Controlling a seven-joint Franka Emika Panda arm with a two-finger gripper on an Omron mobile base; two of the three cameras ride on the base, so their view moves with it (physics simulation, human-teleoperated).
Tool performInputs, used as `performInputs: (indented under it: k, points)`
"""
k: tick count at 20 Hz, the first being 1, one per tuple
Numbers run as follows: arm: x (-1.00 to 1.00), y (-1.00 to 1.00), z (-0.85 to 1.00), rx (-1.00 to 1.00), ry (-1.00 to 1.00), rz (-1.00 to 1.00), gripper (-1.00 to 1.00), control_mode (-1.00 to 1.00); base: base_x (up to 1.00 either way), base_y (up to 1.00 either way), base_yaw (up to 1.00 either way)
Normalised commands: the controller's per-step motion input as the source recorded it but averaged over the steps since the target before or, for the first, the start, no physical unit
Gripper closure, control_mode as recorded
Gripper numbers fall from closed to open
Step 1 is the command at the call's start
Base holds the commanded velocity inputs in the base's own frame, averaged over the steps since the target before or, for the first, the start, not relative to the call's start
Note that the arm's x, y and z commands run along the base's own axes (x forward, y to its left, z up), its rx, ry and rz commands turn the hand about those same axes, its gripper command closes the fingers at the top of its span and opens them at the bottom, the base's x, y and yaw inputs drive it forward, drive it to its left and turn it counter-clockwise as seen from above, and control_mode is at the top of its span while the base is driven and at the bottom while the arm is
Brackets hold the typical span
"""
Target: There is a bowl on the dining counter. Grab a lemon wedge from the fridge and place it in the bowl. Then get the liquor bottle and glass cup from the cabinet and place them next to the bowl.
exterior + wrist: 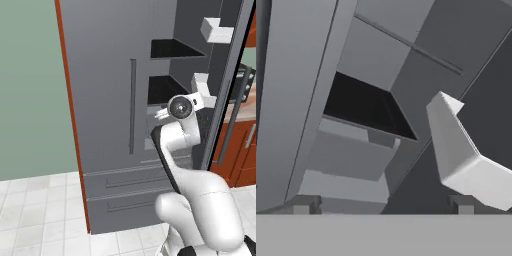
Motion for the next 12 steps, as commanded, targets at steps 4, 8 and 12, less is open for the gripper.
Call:
performInputs:
  k: [4, 8, 12]
  points:
    - [0.38, 0.0, 0.0, -0.15, 0.0, -0.13, -1.0, -1.0, 0.0, 0.0, 0.0]
    - [0.05, -0.02, 0.0, -0.12, 0.03, -0.15, -1.0, -1.0, 0.0, 0.0, 0.0]
    - [0.0, -0.16, 0.0, -0.11, 0.08, -0.17, -1.0, -1.0, 0.0, 0.0, 0.0]
